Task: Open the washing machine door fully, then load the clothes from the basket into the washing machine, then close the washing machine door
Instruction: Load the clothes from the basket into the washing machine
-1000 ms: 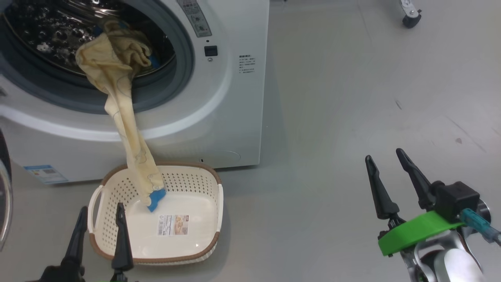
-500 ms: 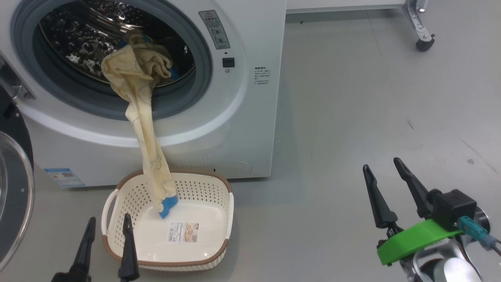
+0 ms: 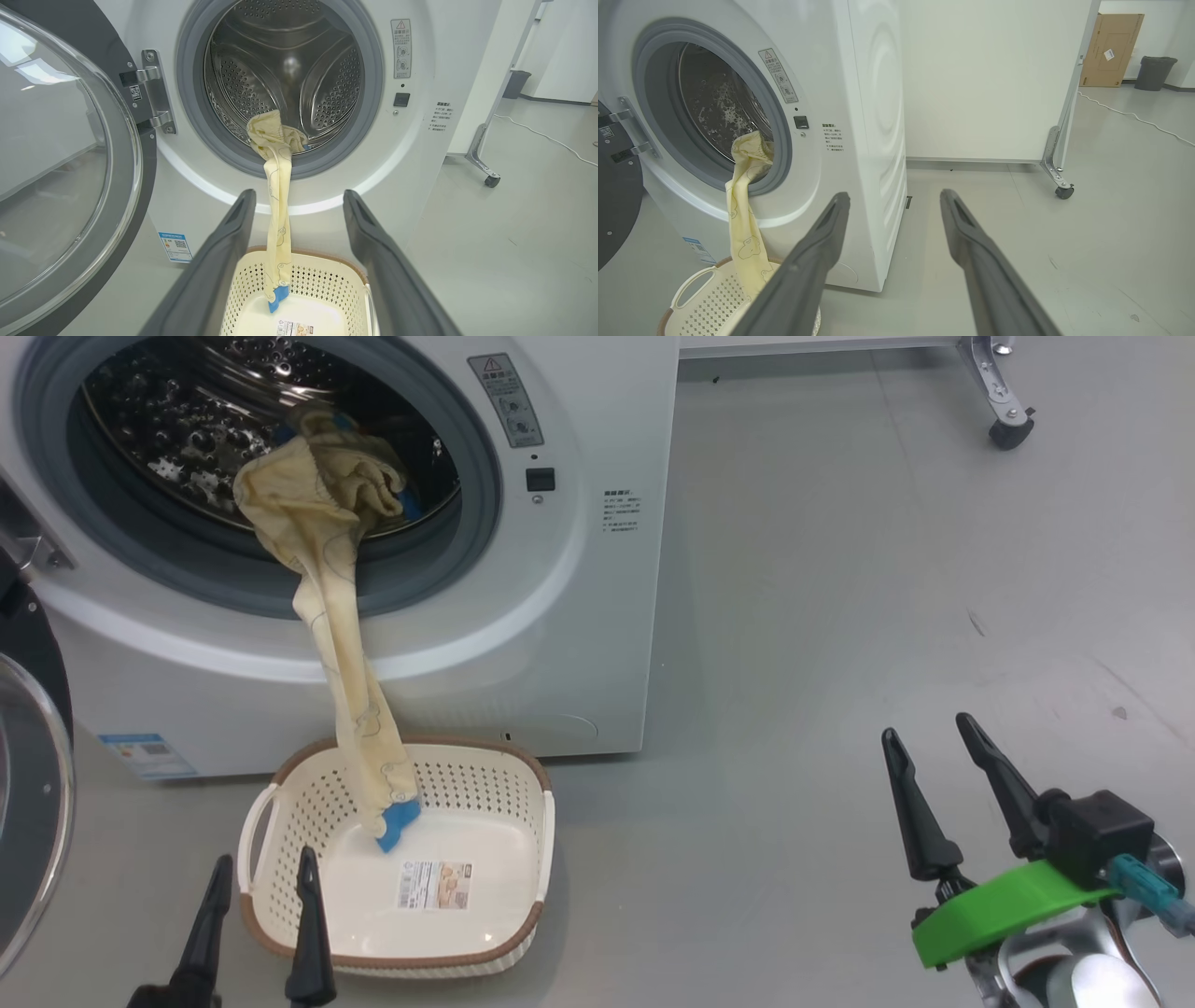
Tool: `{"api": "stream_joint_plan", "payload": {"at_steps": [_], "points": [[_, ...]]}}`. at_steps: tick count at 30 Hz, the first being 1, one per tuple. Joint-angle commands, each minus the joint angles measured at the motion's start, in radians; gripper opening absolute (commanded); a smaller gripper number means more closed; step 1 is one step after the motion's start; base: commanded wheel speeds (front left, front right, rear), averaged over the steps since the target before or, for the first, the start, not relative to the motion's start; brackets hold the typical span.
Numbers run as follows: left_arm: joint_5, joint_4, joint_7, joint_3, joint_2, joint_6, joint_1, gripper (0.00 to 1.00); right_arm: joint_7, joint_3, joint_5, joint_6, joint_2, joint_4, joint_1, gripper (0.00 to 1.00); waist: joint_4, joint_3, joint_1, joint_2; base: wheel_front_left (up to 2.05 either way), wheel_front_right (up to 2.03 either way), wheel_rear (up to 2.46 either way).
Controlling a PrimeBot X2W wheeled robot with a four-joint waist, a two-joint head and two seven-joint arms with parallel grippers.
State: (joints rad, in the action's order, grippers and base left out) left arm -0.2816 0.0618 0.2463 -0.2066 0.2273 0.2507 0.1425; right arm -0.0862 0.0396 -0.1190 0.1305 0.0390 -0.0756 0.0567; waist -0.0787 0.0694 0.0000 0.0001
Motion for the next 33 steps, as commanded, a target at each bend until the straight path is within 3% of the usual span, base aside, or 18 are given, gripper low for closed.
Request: {"api": "stream_joint_plan", "payload": {"at_steps": [1,14,21,27,33], "points": [[-0.002,0.023,0.011,0.032,0.009,0.103,-0.043,1.0,-0.002,0.016,-0.002,0.0,0.011,-0.035,-0.024,1.0,0.0,-0.001,0.0,-0.0001,0.0,0.0,0.0],[0.002,0.011,0.006,0.022,0.02,0.102,-0.065,1.0,-0.003,0.008,-0.008,0.0,0.011,-0.038,-0.024,1.0,0.006,0.032,0.0,-0.0001,0.0,0.0,0.0],[-0.027,-0.044,-0.014,0.026,0.028,0.075,-0.128,1.0,-0.005,0.013,-0.012,0.0,0.011,-0.052,-0.05,1.0,0.004,0.103,0.0,-0.0001,0.0,0.0,0.0],[-0.05,-0.128,-0.018,0.023,0.035,0.03,-0.229,1.0,-0.009,0.01,-0.015,0.0,0.011,-0.071,-0.084,1.0,-0.002,0.196,0.0,-0.0001,0.0,0.0,0.0],[-0.095,-0.336,-0.041,0.017,0.036,-0.054,-0.437,1.0,-0.029,0.013,-0.027,0.0,0.011,-0.077,-0.15,1.0,-0.019,0.333,0.0,-0.0001,0.0,0.0,0.0]]}}
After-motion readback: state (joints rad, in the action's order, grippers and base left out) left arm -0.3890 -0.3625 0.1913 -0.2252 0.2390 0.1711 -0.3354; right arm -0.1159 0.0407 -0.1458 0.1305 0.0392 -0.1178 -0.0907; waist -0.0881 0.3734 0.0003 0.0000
